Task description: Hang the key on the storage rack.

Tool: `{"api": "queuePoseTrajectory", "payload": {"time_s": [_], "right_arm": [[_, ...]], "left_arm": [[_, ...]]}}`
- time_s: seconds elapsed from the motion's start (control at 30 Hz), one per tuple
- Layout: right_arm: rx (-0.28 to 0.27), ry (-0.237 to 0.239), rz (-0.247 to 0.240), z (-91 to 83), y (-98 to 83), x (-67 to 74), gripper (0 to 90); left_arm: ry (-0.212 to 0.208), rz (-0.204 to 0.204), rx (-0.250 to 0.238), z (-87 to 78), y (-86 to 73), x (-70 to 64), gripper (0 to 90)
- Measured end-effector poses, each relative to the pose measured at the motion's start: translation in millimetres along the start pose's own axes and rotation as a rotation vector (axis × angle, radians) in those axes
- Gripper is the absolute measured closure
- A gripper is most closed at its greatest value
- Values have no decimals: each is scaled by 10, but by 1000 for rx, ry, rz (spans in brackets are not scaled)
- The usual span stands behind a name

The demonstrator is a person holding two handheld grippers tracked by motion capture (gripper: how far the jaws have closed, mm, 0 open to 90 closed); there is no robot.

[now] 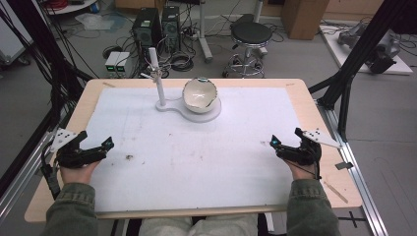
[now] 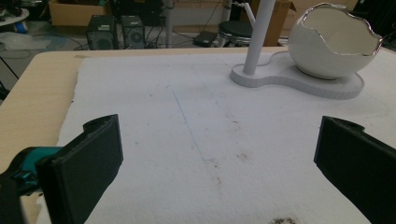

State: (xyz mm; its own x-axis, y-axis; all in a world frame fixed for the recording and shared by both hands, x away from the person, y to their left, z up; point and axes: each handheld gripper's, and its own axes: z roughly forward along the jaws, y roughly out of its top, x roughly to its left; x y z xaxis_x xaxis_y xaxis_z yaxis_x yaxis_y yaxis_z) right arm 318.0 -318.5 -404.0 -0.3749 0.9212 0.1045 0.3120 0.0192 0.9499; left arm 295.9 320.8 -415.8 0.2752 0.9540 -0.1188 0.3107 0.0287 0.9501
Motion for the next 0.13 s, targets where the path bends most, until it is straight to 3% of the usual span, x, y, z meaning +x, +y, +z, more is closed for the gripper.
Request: {"api": "queuePoseTrajectory", "payload": {"time_s": [0.13], "right_arm": [[-5, 5, -22, -7, 5, 7, 6]], "left_arm": [[0, 4, 3, 8, -2, 1, 17]]}}
